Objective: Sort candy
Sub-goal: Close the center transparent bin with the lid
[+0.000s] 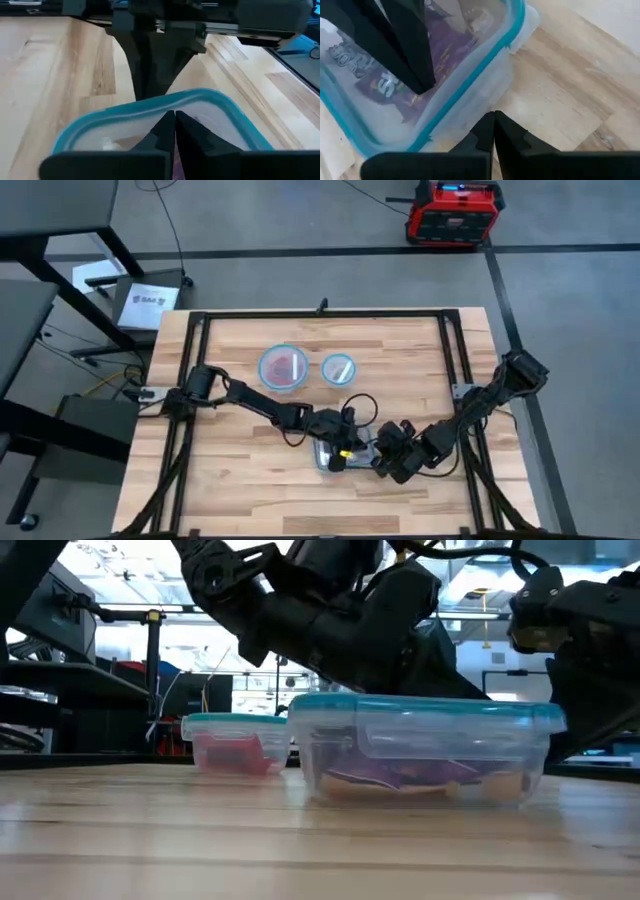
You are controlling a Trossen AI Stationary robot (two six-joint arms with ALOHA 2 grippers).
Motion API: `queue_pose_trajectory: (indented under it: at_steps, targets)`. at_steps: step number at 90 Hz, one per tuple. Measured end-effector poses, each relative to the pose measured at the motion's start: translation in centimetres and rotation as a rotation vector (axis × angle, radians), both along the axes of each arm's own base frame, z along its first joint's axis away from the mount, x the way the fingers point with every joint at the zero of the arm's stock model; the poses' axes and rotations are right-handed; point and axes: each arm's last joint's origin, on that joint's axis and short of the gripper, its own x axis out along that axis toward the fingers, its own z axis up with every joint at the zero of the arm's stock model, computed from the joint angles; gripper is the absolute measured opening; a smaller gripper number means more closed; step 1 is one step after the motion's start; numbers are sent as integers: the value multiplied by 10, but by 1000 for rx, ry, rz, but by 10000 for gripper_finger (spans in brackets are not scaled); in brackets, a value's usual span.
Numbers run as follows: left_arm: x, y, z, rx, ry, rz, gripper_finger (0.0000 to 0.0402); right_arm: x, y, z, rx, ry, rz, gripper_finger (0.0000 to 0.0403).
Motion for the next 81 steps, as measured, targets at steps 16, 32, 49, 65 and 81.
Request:
queue_pose_trajectory:
  at_steps: [16,32,49,65,81]
  targets:
    - [0,1,0,11,2,18,0,4,0,-1,13,-19,-5,0]
    - [0,2,-1,22,-4,27,0,16,2,-12,42,-66,-16,0]
    - [1,2,-6,28,7,22,0,15,2,-16,61,21,-7,0]
    - [-1,0,7,55,-20,16,0,-9,2,22,-24,173,7,0]
    - [-11,-2,46,88,-52,-18,0,-14,2,72,-100,38,77,0]
